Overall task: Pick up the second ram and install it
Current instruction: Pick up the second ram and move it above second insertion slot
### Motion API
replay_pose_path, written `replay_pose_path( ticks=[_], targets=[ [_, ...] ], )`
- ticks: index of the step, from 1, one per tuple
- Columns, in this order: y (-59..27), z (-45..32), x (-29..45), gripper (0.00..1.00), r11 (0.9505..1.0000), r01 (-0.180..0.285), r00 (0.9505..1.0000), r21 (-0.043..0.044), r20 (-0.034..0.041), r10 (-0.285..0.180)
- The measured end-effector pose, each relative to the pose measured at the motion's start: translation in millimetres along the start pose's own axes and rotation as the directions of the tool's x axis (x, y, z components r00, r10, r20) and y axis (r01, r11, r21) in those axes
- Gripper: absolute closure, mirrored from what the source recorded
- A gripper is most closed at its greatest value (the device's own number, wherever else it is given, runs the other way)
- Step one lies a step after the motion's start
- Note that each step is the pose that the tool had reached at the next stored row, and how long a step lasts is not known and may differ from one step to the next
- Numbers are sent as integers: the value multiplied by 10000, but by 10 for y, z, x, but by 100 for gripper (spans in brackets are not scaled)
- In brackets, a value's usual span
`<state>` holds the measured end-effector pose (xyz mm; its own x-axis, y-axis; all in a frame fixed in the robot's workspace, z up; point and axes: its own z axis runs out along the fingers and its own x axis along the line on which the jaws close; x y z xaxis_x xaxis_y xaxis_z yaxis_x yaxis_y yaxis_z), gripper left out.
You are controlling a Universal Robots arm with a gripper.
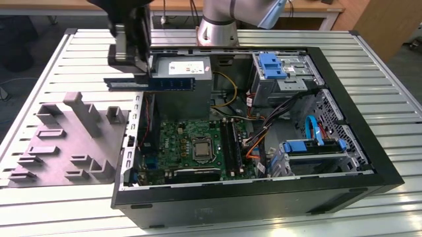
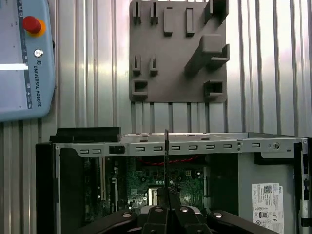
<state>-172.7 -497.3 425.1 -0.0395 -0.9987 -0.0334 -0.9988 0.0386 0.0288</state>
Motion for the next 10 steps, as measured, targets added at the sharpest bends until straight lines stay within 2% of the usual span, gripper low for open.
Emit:
replay_pose_path(
  ticks=[5,10],
  targets=[
    [-184,-5,-7,88,10000,0,10000,0,1,0],
    [-322,-8,-13,88,10000,-1,10000,0,1,1]
  ],
)
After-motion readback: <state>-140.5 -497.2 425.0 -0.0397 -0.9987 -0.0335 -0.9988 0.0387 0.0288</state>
